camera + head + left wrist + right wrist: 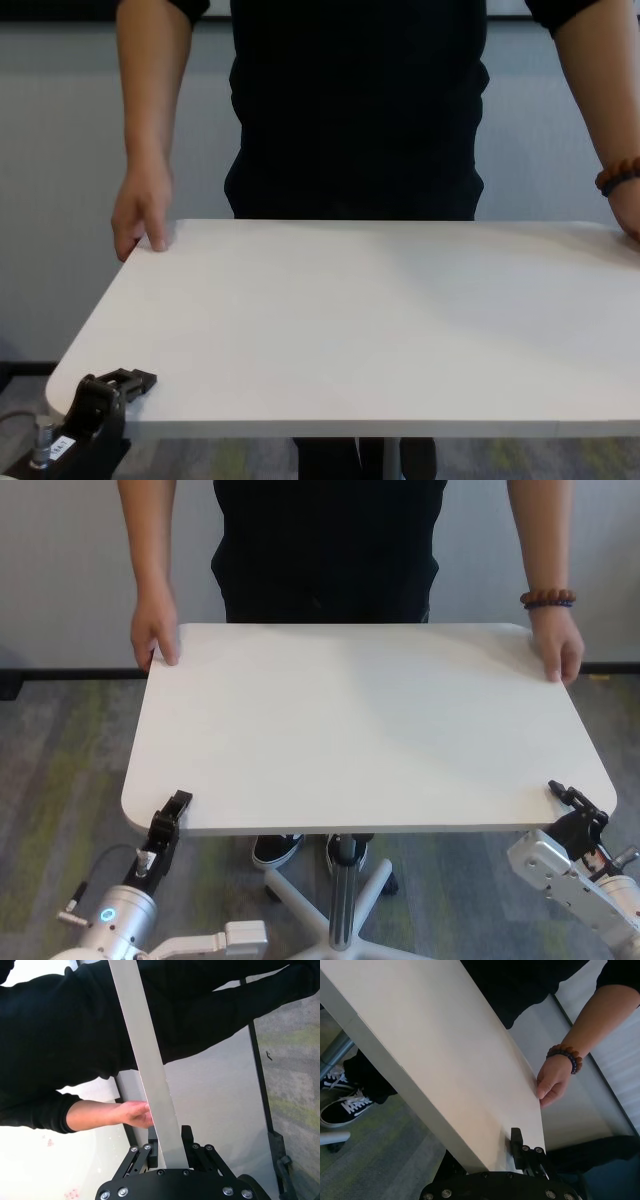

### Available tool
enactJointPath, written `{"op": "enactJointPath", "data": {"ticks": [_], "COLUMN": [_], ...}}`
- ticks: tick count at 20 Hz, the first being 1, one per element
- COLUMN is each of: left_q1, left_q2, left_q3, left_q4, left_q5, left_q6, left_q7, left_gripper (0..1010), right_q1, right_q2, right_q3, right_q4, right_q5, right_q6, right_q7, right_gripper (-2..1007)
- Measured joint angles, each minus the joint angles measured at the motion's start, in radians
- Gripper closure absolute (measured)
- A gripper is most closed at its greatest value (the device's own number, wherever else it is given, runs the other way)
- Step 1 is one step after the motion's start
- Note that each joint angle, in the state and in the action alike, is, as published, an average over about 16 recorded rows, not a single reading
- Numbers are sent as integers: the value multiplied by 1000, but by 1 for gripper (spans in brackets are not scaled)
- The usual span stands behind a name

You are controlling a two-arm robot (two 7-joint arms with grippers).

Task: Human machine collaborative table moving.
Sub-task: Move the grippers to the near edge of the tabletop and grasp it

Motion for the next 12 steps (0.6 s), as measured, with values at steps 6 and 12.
{"op": "enactJointPath", "data": {"ticks": [6, 12], "left_q1": [0, 0], "left_q2": [0, 0], "left_q3": [0, 0], "left_q4": [0, 0], "left_q5": [0, 0], "left_q6": [0, 0], "left_q7": [0, -1], "left_gripper": [719, 720], "right_q1": [0, 0], "right_q2": [0, 0], "right_q3": [0, 0], "right_q4": [0, 0], "right_q5": [0, 1], "right_q6": [0, 0], "right_q7": [0, 0], "right_gripper": [608, 608]}}
